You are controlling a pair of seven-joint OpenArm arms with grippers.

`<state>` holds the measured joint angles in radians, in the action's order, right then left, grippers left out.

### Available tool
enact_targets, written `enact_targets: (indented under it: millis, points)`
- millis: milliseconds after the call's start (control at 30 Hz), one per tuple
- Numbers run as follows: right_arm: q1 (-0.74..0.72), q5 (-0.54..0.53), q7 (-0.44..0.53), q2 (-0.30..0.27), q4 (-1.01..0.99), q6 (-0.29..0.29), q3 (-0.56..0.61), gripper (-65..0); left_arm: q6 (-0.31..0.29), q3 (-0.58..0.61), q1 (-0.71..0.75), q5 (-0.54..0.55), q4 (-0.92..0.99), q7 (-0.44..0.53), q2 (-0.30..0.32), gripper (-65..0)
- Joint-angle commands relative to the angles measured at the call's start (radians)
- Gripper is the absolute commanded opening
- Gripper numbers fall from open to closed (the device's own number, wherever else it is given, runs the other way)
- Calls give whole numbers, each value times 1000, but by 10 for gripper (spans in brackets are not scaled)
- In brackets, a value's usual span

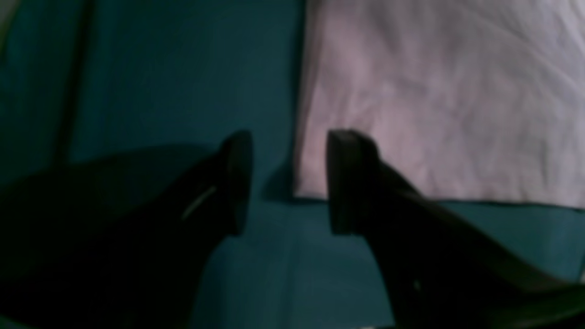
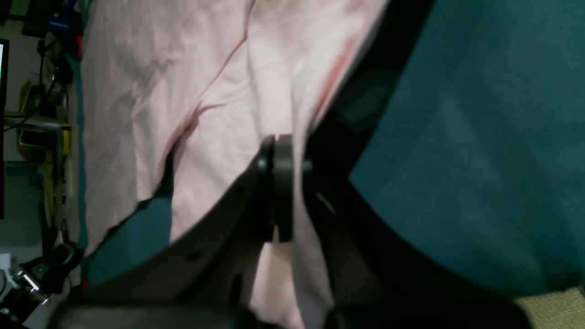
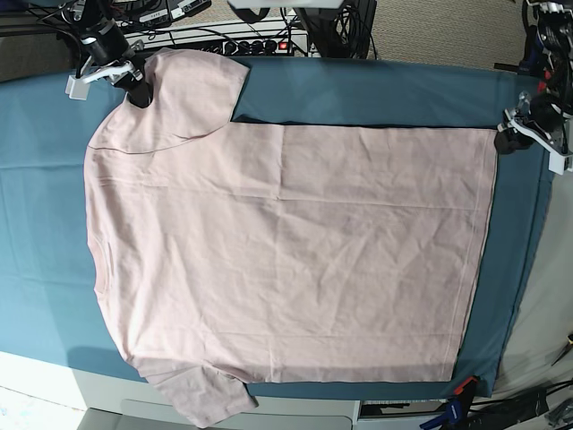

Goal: Fold the T-shirt properly
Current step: 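Grasp the shoulder corners with the left and right grippers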

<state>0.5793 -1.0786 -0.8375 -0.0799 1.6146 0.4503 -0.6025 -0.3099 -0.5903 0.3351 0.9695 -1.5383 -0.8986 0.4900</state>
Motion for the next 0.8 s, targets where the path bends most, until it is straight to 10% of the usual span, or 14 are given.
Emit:
enact_targets:
  millis: [0,767]
  points:
    - [19,77,-56,-3,-6,-34,0,-650,-3,-8,-18,36,16,2,21,-376]
    - [19,77,-52,-3,-6,55,0,-650,-137,42,-17,212,206,-153,24,-376]
